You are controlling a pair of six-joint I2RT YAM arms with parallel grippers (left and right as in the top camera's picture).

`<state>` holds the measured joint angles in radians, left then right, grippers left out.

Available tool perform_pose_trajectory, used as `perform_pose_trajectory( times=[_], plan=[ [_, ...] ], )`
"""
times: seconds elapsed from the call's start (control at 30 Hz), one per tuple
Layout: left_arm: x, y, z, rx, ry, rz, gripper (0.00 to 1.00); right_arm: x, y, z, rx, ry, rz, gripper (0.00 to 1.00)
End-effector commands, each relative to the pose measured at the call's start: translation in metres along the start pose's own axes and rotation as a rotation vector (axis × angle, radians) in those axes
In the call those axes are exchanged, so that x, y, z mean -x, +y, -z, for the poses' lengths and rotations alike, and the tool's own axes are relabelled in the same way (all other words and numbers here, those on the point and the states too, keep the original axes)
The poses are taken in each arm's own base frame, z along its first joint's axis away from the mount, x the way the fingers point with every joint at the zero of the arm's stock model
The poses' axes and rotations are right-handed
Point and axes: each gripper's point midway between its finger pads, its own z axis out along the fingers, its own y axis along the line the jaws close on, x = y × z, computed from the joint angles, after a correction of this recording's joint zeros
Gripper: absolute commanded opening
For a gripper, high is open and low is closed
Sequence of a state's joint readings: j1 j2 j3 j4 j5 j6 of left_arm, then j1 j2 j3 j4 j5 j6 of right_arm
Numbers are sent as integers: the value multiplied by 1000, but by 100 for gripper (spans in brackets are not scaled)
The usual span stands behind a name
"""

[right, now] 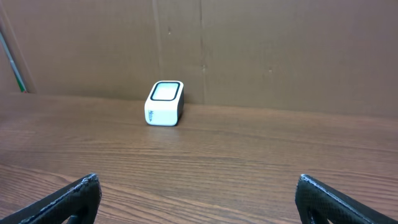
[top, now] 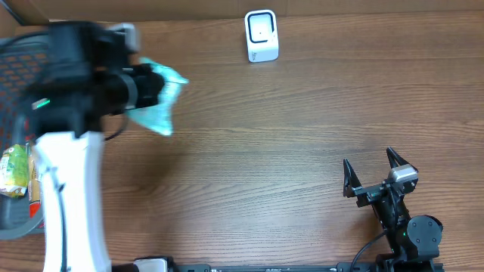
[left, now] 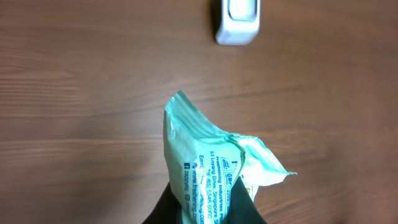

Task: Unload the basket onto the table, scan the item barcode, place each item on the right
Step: 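Carry the blue packet to the table centre and release it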

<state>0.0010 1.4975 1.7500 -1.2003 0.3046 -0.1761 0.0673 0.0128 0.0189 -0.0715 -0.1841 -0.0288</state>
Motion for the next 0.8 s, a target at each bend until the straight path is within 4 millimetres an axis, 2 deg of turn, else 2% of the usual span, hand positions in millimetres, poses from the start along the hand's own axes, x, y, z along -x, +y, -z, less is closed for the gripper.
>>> perform_pose_trajectory(
  times=[0.0, 0.13, 0.3, 0.47, 0.53, 0.6, 0.7, 0.77],
  plan=[
    [-34, -9, -62, -26, 122, 92, 4, -2, 2, 0, 12, -3, -2, 100],
    [-61, -19, -126, -53, 153, 172, 4, -2, 2, 0, 12, -3, -1, 100],
    [-93, -37, -193, -87, 179, 229, 4, -2, 2, 0, 12, -3, -1, 100],
    [-130, -43, -241, -64, 279, 283, 4, -2, 2, 0, 12, -3, -2, 100],
    [-144, -44, -250, -65, 329, 286, 4, -2, 2, 0, 12, -3, -2, 100],
    [-152, -45, -255, -70, 356, 267, 20, -2, 2, 0, 12, -3, -2, 100],
    [-151, -48, -254, -91, 356, 223, 60, -2, 2, 0, 12, -2, -2, 100],
    [-146, -51, -250, -104, 341, 187, 79, -2, 2, 0, 12, -3, -2, 100]
  ],
)
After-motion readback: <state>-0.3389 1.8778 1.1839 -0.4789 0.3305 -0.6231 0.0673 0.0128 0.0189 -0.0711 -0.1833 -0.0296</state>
